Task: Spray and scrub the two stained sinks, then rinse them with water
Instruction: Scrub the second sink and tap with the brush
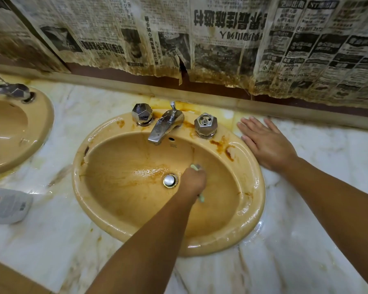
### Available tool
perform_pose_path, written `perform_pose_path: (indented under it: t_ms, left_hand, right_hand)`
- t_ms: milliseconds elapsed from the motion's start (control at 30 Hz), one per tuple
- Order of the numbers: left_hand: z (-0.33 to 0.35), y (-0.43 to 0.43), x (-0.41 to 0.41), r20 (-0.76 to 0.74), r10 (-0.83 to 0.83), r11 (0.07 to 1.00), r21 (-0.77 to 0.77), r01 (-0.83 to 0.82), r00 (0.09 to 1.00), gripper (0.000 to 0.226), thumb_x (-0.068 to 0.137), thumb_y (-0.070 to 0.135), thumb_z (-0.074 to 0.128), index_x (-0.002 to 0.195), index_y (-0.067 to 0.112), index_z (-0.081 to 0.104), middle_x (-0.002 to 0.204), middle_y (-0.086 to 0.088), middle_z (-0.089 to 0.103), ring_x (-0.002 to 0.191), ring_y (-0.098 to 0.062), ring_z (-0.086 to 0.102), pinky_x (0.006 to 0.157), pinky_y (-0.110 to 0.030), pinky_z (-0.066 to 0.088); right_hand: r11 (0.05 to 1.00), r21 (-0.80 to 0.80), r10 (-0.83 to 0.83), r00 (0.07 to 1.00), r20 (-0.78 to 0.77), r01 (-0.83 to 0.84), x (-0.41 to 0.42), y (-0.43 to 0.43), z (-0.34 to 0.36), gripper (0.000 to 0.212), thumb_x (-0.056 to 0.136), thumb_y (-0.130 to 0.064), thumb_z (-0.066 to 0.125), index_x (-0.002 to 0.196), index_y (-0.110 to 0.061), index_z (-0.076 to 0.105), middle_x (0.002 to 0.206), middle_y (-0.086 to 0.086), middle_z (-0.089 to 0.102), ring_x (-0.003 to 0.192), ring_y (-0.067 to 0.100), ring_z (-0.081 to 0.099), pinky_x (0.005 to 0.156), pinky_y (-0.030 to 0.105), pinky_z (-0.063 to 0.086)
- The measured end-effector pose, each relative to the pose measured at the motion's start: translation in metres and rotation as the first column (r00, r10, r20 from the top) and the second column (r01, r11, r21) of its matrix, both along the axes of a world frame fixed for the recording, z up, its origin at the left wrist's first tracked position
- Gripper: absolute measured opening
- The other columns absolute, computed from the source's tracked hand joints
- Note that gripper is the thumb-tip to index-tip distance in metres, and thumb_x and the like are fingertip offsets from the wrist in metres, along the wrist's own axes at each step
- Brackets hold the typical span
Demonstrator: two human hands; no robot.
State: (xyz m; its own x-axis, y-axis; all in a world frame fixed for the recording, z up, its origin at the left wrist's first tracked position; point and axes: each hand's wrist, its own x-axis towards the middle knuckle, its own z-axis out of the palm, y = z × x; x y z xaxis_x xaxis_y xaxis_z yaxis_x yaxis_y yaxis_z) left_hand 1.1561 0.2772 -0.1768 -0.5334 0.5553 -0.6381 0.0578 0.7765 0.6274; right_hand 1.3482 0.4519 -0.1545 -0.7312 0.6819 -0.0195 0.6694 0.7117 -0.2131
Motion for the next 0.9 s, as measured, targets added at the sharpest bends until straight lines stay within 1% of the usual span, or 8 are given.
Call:
perform_pose_path:
  t_ms: [100,200,267,400,467,600,767,900]
  left_hand:
    - [0.011,-0.003,0.025,0.027,0.09,0.982,0.166,-0.093,0.996,0.039,0.106,0.04,0.044,0.086,0.012,0.065,0.062,-0.004,0.051,0.066,-0.031,0.055,0.062,-0.034,0.04]
    - [-0.012,-0.028,0.033,0.027,-0.053,0.998,0.031,0.052,0.998,0.046,0.107,0.04,0.041,0.096,0.002,0.066,0.091,-0.022,0.068,0.092,-0.04,0.067,0.069,-0.036,0.042]
    - [-0.014,-0.02,0.027,0.082,0.064,0.998,0.007,-0.065,0.995,0.042,0.104,0.04,0.042,0.097,0.006,0.066,0.092,-0.021,0.068,0.089,-0.039,0.067,0.072,-0.038,0.048]
    - [0.012,0.018,0.014,0.122,0.358,0.885,0.27,-0.378,0.926,0.04,0.108,0.039,0.041,0.077,0.017,0.056,0.061,0.0,0.046,0.061,-0.023,0.047,0.063,-0.035,0.039]
    - [0.014,0.009,0.019,0.046,0.275,0.915,0.293,-0.277,0.96,0.039,0.109,0.039,0.04,0.079,0.02,0.057,0.058,-0.002,0.043,0.058,-0.023,0.046,0.061,-0.033,0.036]
    - [-0.007,-0.006,0.02,0.065,0.066,0.997,0.027,-0.068,0.996,0.039,0.107,0.036,0.041,0.093,0.007,0.063,0.077,-0.021,0.057,0.069,-0.03,0.053,0.063,-0.033,0.036]
    - [0.018,0.011,0.013,-0.047,0.245,0.917,0.336,-0.215,0.968,0.039,0.109,0.034,0.04,0.096,0.01,0.069,0.059,0.003,0.048,0.058,-0.017,0.049,0.059,-0.033,0.036]
    - [-0.011,-0.017,0.013,-0.246,-0.23,0.969,0.036,0.246,0.942,0.042,0.11,0.034,0.035,0.101,0.002,0.061,0.077,-0.007,0.061,0.082,-0.031,0.064,0.067,-0.033,0.034]
  right_hand:
    - [1.0,0.001,-0.003,1.0,-0.004,0.003,0.0,0.0,-0.001,0.058,0.109,-0.05,0.012,0.162,-0.03,0.025,0.169,-0.008,0.023,0.157,0.007,0.01,0.129,0.039,0.002]
    - [1.0,0.004,-0.007,1.0,-0.004,0.007,0.0,-0.001,-0.002,0.058,0.109,-0.05,0.012,0.162,-0.03,0.025,0.169,-0.008,0.023,0.157,0.007,0.01,0.129,0.039,0.002]
    - [1.0,0.005,-0.01,1.0,-0.004,0.01,0.0,-0.001,-0.002,0.058,0.109,-0.05,0.012,0.163,-0.03,0.024,0.169,-0.009,0.022,0.157,0.007,0.01,0.129,0.04,0.002]
    - [1.0,0.008,-0.01,1.0,-0.006,0.01,0.0,-0.001,-0.002,0.058,0.109,-0.05,0.011,0.162,-0.031,0.026,0.169,-0.009,0.023,0.157,0.007,0.01,0.129,0.04,0.003]
    - [1.0,0.009,-0.009,1.0,-0.008,0.01,0.0,-0.001,-0.003,0.058,0.109,-0.05,0.011,0.162,-0.031,0.026,0.169,-0.009,0.024,0.157,0.007,0.01,0.129,0.04,0.004]
    - [1.0,0.006,-0.007,1.0,-0.01,0.007,0.0,-0.001,-0.001,0.058,0.109,-0.05,0.012,0.162,-0.03,0.027,0.168,-0.008,0.024,0.157,0.007,0.011,0.129,0.04,0.003]
    - [1.0,0.013,-0.008,1.0,-0.01,0.009,0.0,0.0,-0.001,0.058,0.109,-0.05,0.012,0.162,-0.03,0.028,0.168,-0.008,0.025,0.157,0.008,0.012,0.129,0.041,0.005]
    - [1.0,0.019,-0.003,1.0,-0.001,0.003,0.0,0.0,-0.002,0.058,0.11,-0.049,0.011,0.162,-0.03,0.026,0.169,-0.008,0.025,0.157,0.007,0.011,0.129,0.041,0.004]
